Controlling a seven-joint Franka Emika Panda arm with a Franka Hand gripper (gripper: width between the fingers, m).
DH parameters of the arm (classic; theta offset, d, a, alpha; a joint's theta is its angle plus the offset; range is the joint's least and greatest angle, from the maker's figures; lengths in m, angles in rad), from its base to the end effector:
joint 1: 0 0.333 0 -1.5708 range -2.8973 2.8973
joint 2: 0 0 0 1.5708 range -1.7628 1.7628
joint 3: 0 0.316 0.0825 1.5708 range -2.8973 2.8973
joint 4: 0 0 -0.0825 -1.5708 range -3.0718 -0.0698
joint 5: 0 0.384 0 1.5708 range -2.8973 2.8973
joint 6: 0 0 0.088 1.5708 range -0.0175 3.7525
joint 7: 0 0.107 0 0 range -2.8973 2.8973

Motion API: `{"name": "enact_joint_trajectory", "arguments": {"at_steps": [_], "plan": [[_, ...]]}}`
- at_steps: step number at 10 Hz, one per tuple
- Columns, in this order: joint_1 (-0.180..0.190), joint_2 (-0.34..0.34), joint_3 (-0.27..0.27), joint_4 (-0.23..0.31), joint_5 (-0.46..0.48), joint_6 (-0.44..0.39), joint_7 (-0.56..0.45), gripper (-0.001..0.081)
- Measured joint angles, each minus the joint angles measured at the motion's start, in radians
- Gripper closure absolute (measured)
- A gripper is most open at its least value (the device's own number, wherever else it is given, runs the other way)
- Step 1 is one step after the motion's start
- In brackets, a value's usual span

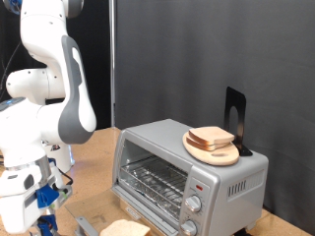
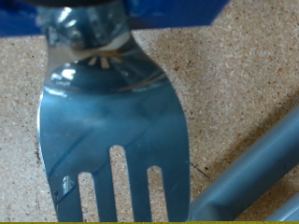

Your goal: Make a piece of toast with the oven

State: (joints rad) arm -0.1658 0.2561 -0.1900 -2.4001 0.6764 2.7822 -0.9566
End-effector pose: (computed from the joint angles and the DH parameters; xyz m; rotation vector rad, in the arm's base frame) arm 0.4625 -0.2043 0.2206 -3.0202 0.0148 -0.3776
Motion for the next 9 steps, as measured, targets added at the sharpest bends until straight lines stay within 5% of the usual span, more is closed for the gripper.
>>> {"name": "enact_joint_trajectory", "arguments": {"at_steps": [9], "plan": [[0.001,0.003,0.021,0.008,0.003,0.005,0.017,0.0440]]}}
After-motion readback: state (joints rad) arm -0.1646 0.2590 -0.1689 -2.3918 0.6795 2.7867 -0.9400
